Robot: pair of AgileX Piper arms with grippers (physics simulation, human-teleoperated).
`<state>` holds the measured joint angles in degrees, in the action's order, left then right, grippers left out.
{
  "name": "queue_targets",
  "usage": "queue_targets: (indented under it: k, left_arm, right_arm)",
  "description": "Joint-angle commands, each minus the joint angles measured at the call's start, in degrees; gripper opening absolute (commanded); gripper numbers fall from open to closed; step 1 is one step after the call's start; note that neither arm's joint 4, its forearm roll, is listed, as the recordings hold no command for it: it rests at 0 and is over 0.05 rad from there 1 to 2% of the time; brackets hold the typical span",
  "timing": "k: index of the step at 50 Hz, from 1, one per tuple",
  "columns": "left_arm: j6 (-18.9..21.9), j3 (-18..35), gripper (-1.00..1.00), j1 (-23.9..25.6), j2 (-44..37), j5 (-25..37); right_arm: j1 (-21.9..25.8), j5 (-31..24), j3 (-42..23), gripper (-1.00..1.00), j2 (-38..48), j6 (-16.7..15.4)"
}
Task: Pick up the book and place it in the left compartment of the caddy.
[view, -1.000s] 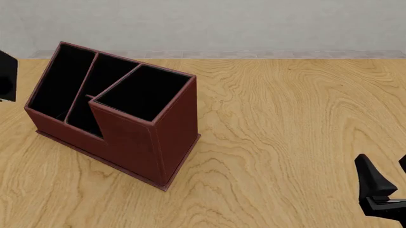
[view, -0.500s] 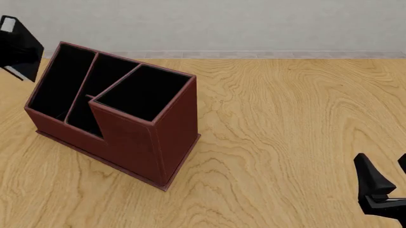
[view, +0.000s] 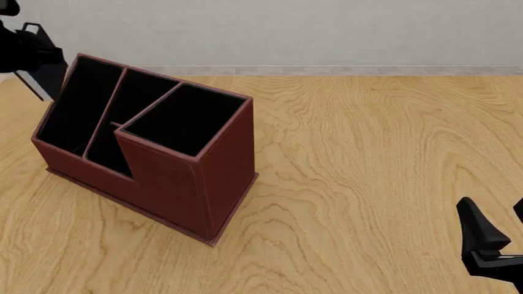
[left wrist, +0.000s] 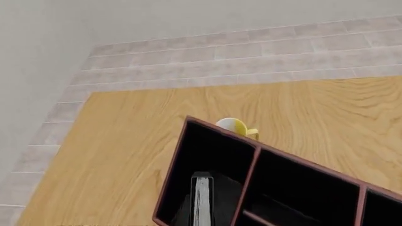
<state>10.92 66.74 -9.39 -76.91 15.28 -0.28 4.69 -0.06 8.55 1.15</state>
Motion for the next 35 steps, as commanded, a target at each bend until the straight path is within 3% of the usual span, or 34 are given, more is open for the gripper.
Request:
queue_targets:
  k: [1, 4, 10, 35]
  left_arm:
    - [-1.4, 3.4, -1.0, -0.4, -3.9, 0.8]
    - [-0.2, 3.5, -1.0, -1.2, -4.9, -0.2]
    - [-2.0, 3.9, -1.0, -1.1, -6.6, -0.7]
    - [-2.8, 0.1, -1.0, -0.9, -8.7, -4.1]
  right_arm:
    - [-0.2, -0.1, 0.0, 1.0, 0.0, -0.4]
    - [-0.3, 0.1, 0.0, 1.0, 0.1, -0.5]
    - [-0.4, 0.3, 0.0, 1.0, 0.4, -0.8]
    - [-0.6, 0.0, 0.0, 1.0, 0.0, -1.0]
